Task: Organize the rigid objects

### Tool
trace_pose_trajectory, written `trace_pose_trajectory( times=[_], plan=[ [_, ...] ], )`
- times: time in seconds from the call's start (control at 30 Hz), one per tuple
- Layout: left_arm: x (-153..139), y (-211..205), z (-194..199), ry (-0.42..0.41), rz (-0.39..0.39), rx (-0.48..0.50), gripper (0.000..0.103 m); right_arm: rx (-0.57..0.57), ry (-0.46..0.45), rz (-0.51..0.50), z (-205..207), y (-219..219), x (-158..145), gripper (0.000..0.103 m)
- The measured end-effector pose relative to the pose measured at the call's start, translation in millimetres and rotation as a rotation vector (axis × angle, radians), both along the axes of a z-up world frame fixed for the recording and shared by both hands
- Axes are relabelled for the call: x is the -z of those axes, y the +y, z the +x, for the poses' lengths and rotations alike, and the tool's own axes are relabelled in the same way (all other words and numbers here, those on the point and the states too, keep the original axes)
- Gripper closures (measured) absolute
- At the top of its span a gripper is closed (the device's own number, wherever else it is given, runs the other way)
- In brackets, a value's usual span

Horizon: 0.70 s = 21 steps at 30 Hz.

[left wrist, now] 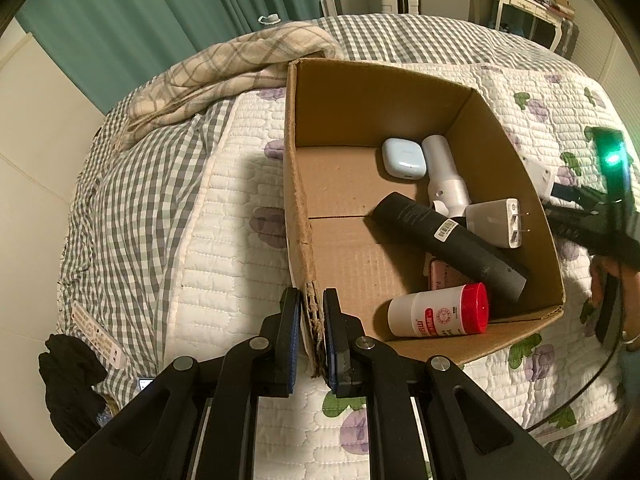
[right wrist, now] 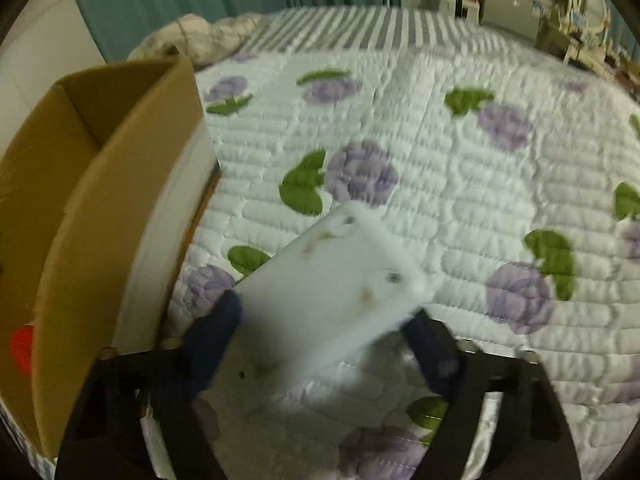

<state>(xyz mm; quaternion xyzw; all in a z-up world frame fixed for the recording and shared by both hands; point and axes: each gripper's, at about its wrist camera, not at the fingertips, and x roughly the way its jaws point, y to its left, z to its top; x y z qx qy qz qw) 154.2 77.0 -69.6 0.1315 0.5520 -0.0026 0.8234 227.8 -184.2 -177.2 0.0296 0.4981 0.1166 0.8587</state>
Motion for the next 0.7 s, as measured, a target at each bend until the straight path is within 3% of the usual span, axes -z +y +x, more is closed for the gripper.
trace_pose_trajectory(
  times=[0.07, 0.17, 0.3, 0.4, 0.47, 0.7],
  plan=[
    [0.4, 0.2, -0.2, -0.001, 0.002, 0.002, 0.093, 0.009, -0.026, 0.058, -2.3, -6.9, -10.8, 0.058],
    [0.7, 0.4, -0.3, 0.0, 0.0, 0.001, 0.093, 0.01, -0.062, 0.136, -5.4, -10.5, -21.7, 0.069],
    [0.7, 0.5, -0.6, 0.0, 0.003, 0.002, 0.093, -0.016, -0.061, 0.198, -0.7, -1.8, -24.5, 0.07],
    [1.0, 1.7, -1.0, 0.001, 0.004, 0.002, 0.093, -0.036, 0.028, 0.266, 4.4, 10.6, -7.2, 0.069],
    [0.6, 1.8, -1.4, 0.002, 0.002, 0.002, 0.093, -0.028, 0.037, 0.169, 9.0, 21.2, 4.1, 0.07],
    [0.9, 1.8, -1.1, 0.002, 0.007, 0.004, 0.093, -0.036, -0.005, 0.154, -0.7, 18.0, -4.5, 0.074]
  ],
)
